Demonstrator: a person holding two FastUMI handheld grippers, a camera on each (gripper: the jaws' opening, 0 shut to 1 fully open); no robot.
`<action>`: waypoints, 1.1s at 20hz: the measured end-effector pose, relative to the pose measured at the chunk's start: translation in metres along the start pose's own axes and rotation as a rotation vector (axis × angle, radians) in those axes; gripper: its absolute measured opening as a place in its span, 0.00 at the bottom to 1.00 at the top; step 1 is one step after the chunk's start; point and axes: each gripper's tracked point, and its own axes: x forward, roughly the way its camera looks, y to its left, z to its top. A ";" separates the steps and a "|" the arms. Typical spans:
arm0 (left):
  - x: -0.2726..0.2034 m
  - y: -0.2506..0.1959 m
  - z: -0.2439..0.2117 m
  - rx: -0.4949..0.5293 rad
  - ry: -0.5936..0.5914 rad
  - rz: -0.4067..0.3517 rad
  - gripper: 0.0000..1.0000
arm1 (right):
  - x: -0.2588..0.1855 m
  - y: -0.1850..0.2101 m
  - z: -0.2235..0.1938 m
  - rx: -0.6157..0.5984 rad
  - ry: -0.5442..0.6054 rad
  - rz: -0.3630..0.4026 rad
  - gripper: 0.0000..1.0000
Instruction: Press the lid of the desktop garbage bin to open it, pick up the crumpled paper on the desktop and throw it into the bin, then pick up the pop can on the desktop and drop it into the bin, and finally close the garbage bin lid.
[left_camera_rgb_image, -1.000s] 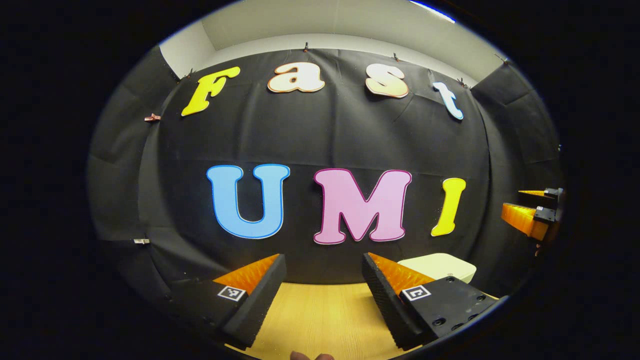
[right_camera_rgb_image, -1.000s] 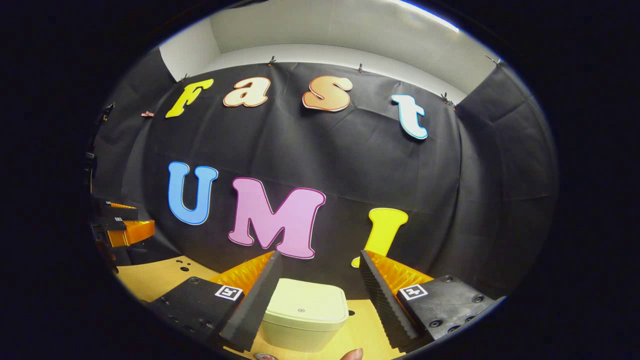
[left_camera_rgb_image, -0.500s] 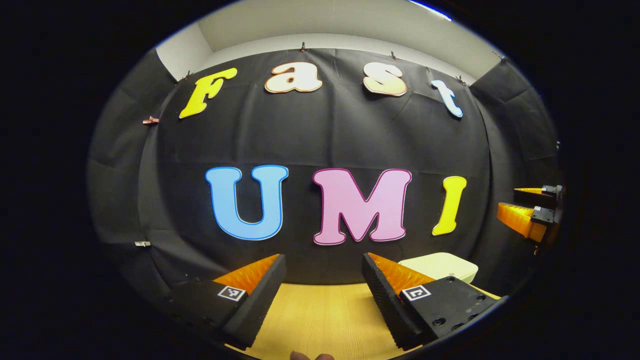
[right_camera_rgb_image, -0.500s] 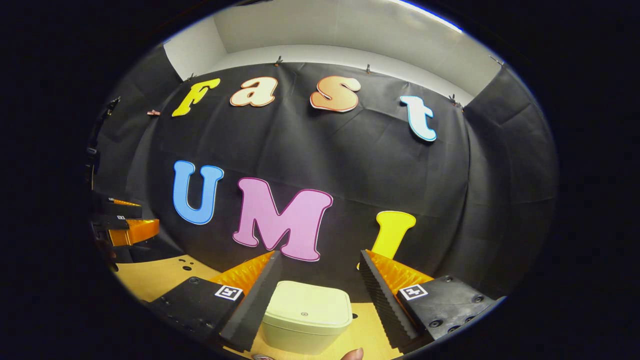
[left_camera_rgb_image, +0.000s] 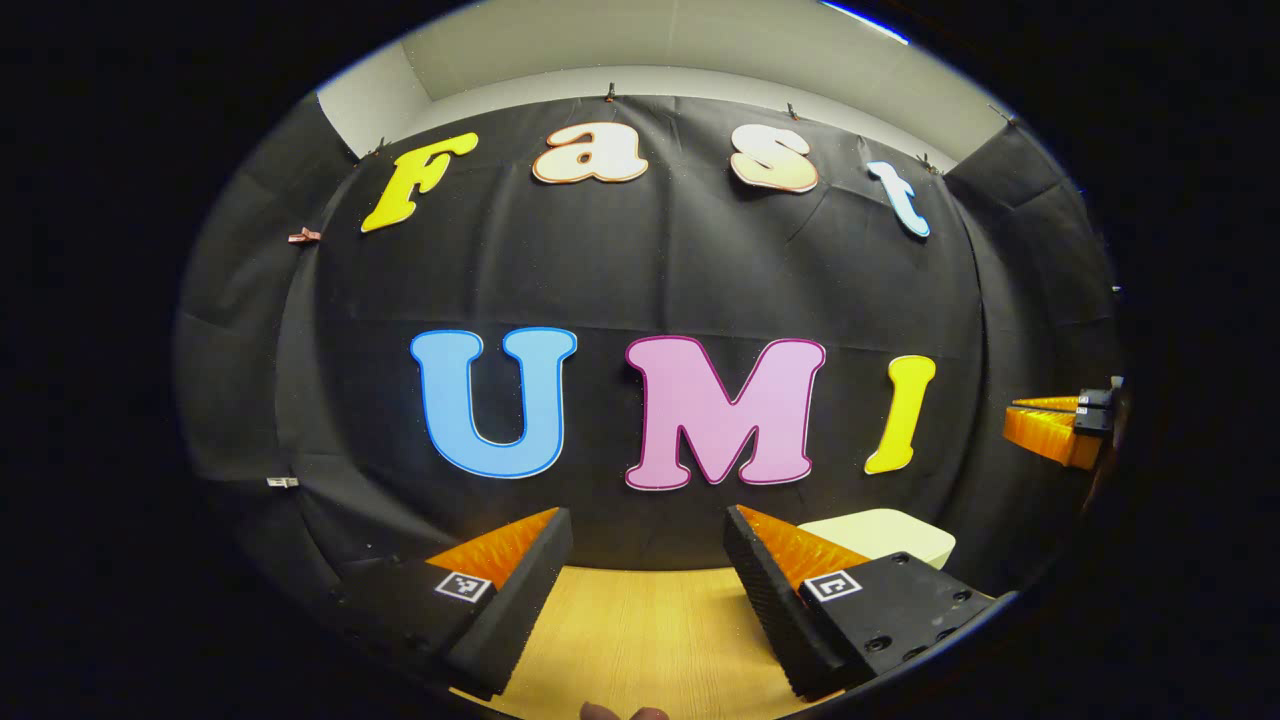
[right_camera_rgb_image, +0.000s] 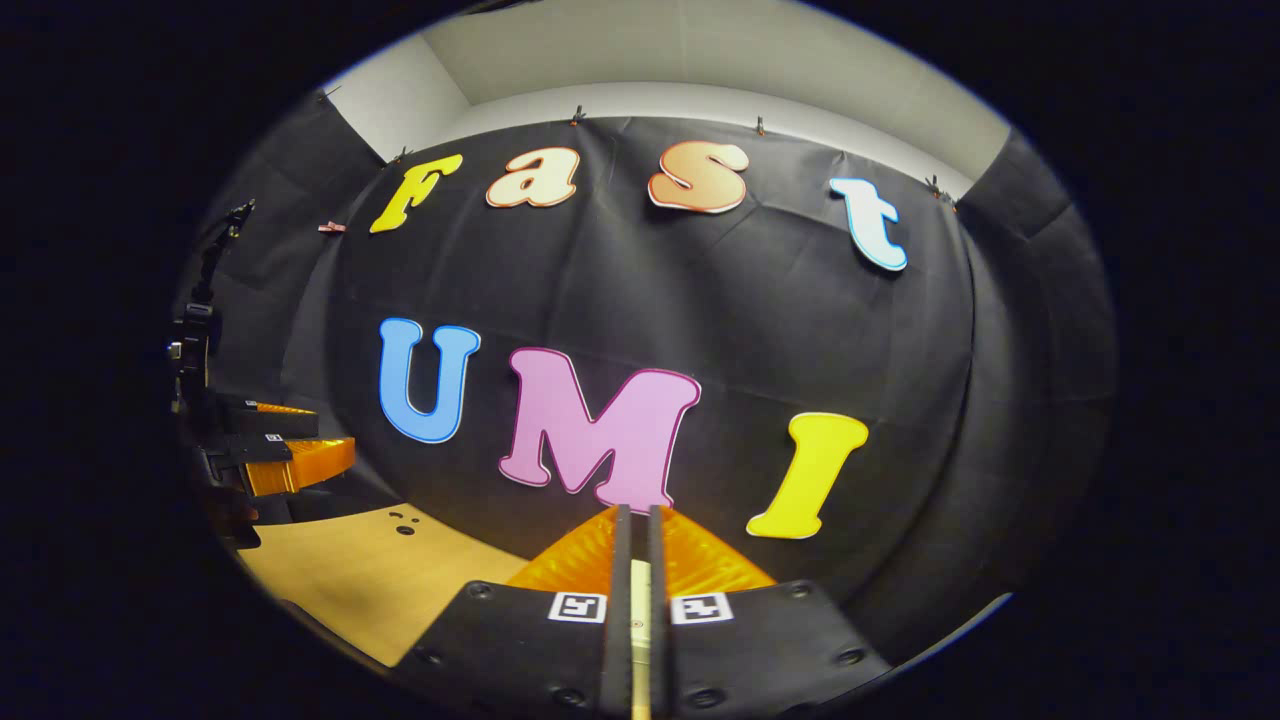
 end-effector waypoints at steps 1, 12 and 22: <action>0.000 0.000 -0.001 0.001 0.000 0.002 0.98 | 0.007 -0.003 -0.007 0.014 0.020 0.003 0.05; -0.001 0.007 -0.003 0.005 0.003 0.038 0.98 | 0.057 -0.016 -0.095 0.109 0.351 0.070 0.05; -0.011 0.017 -0.005 0.022 0.004 0.077 0.98 | 0.092 -0.009 -0.166 0.066 0.474 0.091 0.05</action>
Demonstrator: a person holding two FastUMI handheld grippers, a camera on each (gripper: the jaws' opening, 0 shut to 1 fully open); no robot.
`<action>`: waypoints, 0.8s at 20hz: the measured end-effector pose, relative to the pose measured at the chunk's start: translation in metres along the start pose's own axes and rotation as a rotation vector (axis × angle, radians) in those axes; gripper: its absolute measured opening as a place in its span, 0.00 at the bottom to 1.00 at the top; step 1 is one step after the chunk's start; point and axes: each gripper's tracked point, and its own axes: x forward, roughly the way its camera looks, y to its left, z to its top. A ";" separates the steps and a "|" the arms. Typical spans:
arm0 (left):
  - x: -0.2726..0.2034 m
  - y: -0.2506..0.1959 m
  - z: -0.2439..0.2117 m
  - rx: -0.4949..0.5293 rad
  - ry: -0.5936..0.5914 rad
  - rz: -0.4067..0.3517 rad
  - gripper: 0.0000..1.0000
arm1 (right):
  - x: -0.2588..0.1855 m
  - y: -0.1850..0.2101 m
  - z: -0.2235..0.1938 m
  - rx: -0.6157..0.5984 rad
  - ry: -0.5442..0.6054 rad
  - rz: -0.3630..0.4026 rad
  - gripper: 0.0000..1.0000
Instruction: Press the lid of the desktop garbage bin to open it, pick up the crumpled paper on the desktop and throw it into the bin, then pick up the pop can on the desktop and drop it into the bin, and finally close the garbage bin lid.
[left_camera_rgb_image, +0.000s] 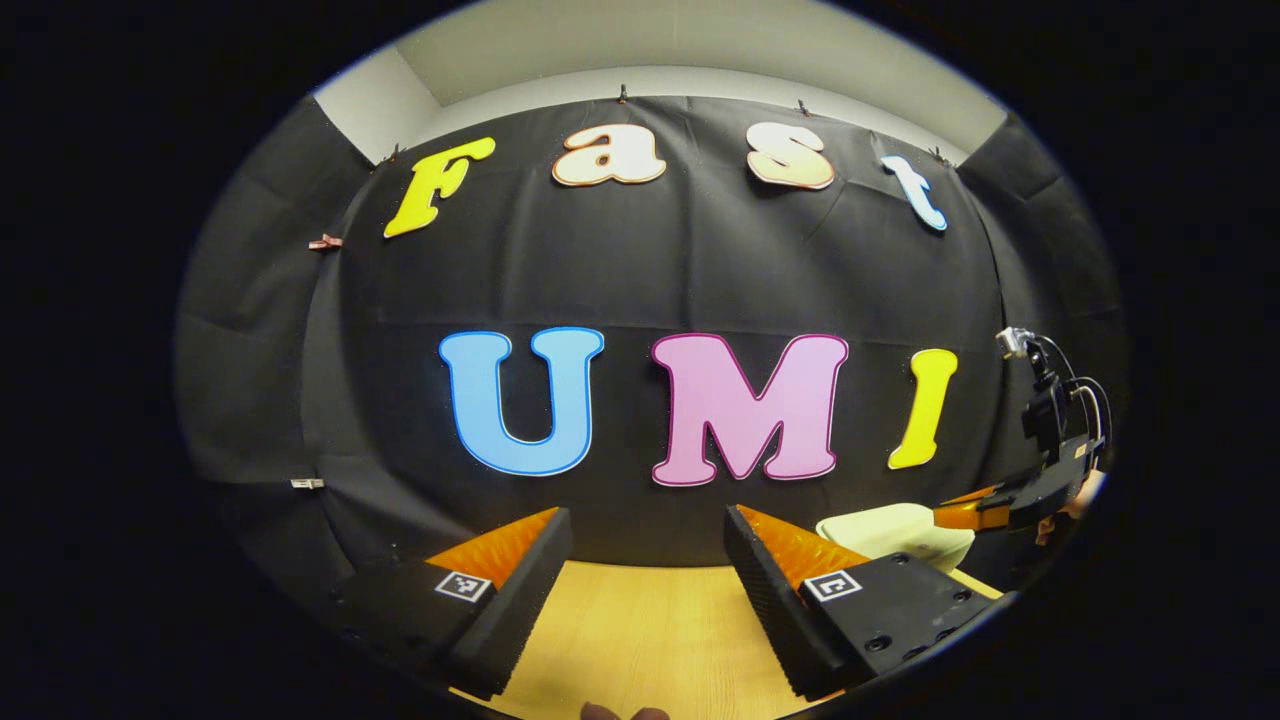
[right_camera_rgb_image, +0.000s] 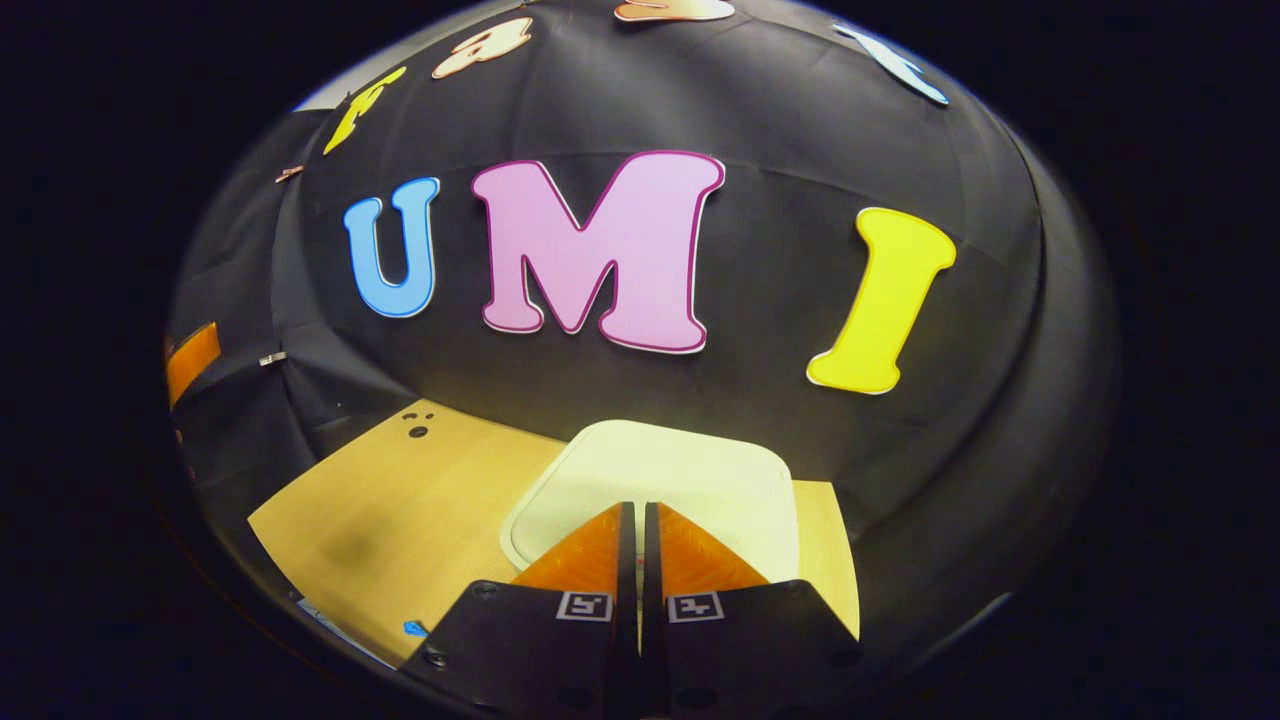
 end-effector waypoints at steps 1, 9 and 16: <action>-0.001 0.002 -0.002 0.001 0.002 0.002 0.98 | 0.004 -0.001 -0.002 -0.006 0.008 -0.003 0.05; -0.001 0.008 -0.009 0.009 0.020 0.021 0.98 | 0.021 -0.001 -0.021 -0.005 0.071 0.002 0.05; 0.005 0.009 -0.010 0.011 0.022 0.027 0.98 | 0.023 0.001 -0.036 0.026 0.090 0.029 0.06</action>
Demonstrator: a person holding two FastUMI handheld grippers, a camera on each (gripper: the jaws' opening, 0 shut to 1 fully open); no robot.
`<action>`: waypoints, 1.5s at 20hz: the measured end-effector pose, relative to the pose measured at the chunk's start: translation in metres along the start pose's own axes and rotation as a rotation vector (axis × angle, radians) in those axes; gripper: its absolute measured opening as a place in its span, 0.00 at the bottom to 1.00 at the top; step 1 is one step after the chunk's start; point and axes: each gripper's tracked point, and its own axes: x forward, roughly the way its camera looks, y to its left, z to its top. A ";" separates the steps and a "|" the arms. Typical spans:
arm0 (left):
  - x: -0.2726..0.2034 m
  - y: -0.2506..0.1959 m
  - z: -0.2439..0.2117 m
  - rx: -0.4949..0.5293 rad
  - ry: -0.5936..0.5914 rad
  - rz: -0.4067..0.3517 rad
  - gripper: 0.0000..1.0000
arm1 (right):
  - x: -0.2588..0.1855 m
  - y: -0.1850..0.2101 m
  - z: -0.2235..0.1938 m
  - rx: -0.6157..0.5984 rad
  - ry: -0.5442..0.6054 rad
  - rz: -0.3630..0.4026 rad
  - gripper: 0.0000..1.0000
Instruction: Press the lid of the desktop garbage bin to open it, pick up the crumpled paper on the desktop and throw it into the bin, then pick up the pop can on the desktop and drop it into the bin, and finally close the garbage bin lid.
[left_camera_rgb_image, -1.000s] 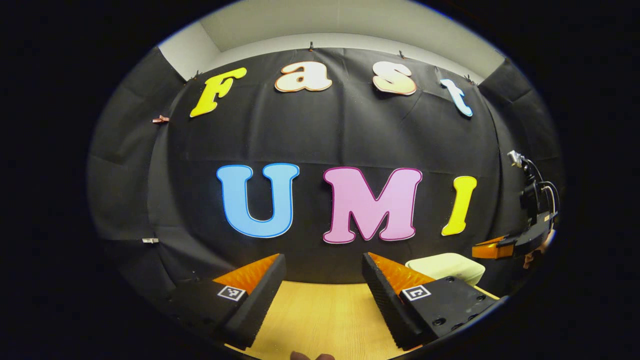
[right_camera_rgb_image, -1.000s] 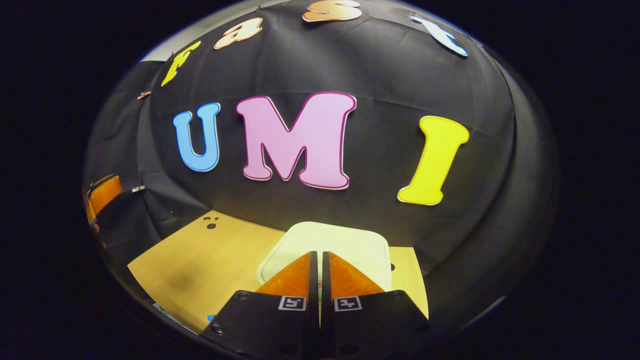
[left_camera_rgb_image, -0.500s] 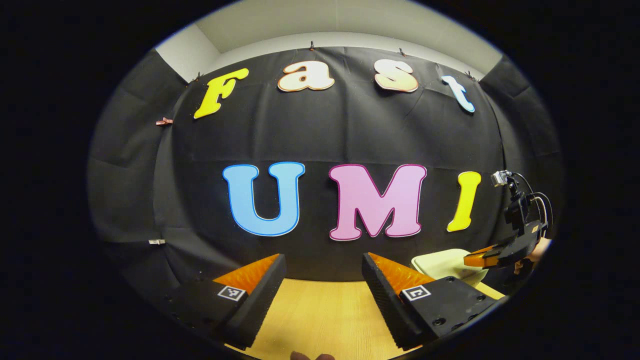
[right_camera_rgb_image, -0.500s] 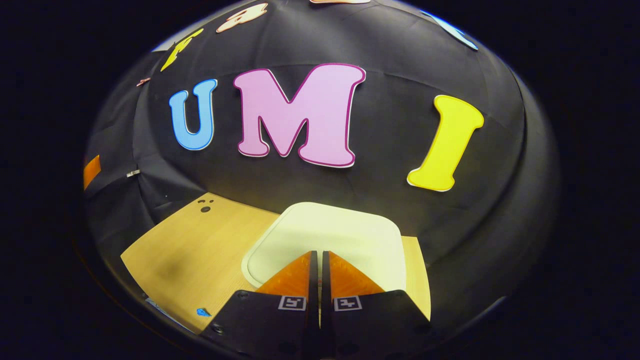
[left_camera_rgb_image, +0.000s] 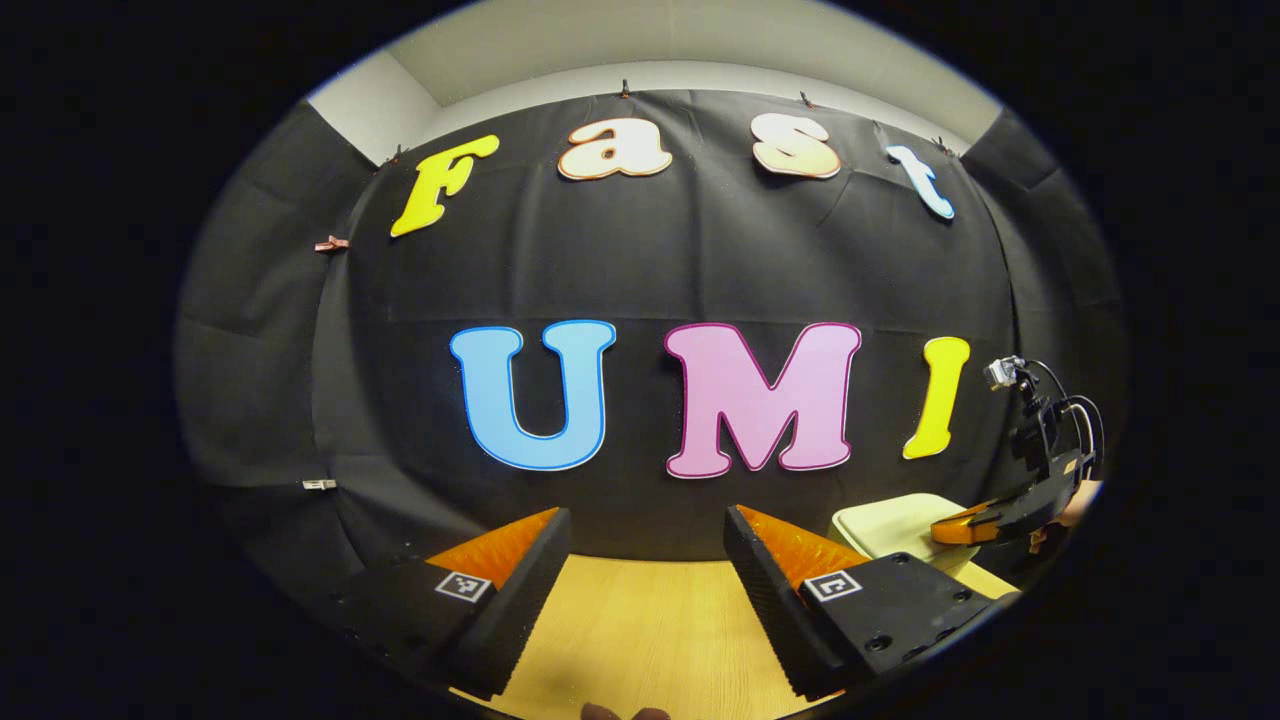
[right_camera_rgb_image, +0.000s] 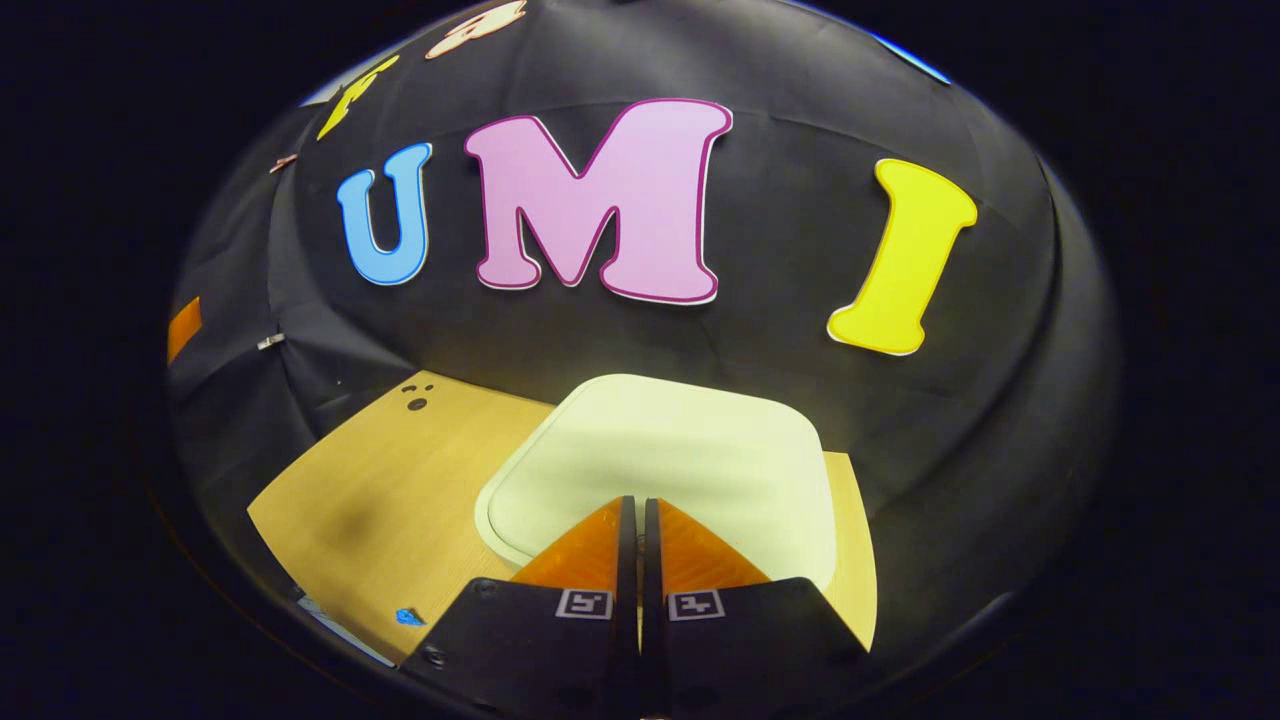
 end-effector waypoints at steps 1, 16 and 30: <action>0.000 -0.001 -0.002 -0.002 0.002 -0.001 0.98 | 0.000 0.000 -0.001 0.011 0.003 0.002 0.06; -0.007 0.000 0.004 -0.008 -0.009 -0.008 0.98 | -0.027 -0.003 0.027 -0.027 -0.133 -0.015 0.05; -0.015 -0.014 -0.003 -0.017 0.022 -0.070 0.98 | -0.070 0.001 0.062 -0.069 -0.331 -0.039 0.05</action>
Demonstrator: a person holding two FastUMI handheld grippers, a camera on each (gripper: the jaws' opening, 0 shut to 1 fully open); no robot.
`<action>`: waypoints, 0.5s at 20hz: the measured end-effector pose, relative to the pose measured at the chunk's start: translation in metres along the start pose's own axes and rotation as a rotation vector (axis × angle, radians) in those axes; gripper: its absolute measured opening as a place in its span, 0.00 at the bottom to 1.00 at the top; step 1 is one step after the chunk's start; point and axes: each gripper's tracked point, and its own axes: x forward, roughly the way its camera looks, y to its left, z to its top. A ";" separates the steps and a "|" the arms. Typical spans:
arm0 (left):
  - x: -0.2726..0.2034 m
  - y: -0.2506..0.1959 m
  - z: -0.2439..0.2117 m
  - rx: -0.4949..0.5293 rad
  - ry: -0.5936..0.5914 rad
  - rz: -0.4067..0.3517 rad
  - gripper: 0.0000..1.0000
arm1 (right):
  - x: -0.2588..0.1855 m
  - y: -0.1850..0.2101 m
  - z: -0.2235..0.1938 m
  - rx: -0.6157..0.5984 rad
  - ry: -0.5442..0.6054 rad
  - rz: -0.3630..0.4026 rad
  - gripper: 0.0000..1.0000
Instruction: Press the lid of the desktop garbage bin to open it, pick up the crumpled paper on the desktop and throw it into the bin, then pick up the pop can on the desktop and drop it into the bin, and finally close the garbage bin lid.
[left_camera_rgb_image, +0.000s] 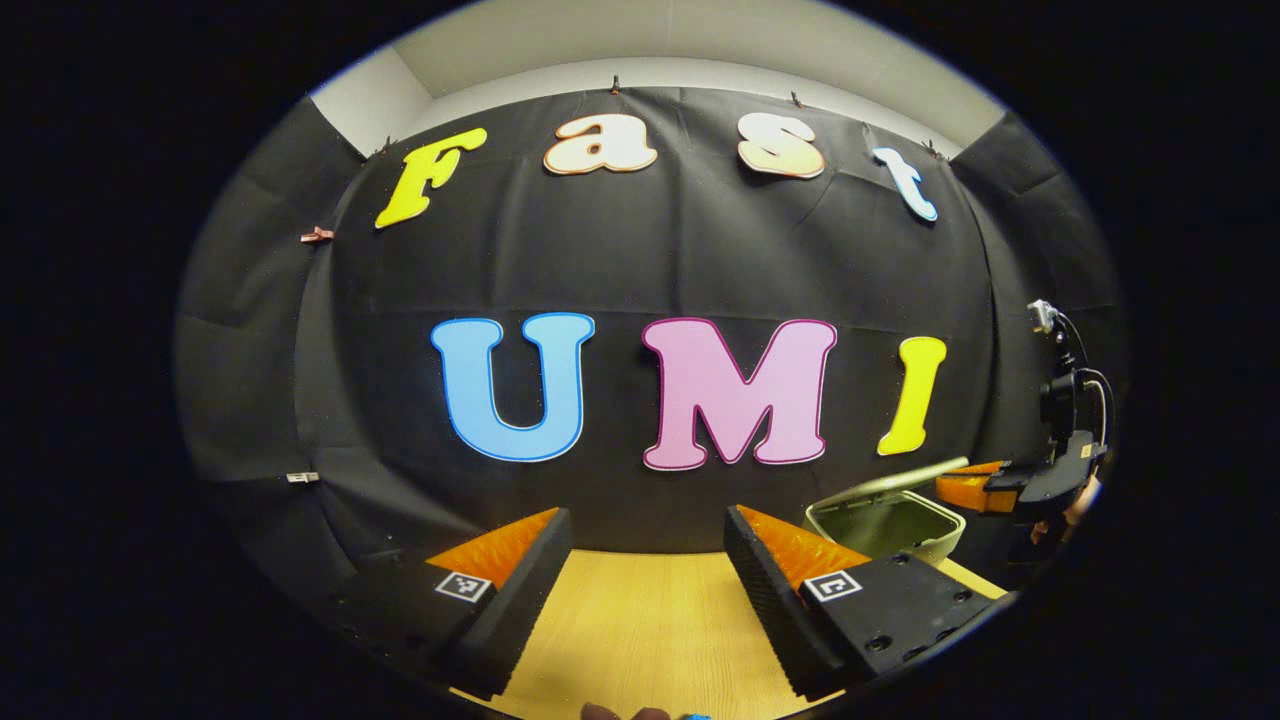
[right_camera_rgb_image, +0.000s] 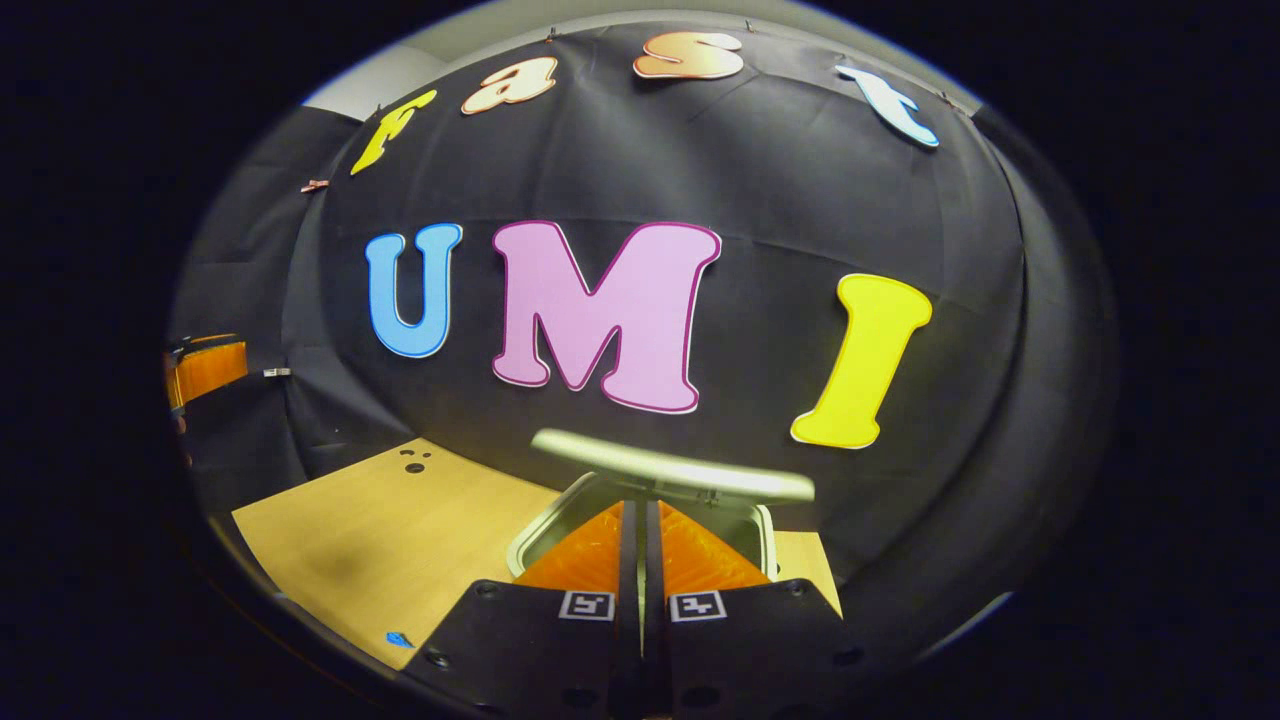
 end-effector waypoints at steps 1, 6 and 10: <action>-0.001 -0.002 -0.002 -0.002 0.003 -0.005 0.98 | -0.003 0.001 0.003 -0.003 -0.011 -0.003 0.06; -0.001 -0.008 -0.011 -0.010 0.030 -0.039 0.98 | -0.021 0.005 0.012 -0.007 -0.055 -0.005 0.17; -0.003 -0.019 -0.024 -0.026 0.054 -0.083 0.98 | -0.036 0.016 0.010 -0.024 -0.069 0.012 0.50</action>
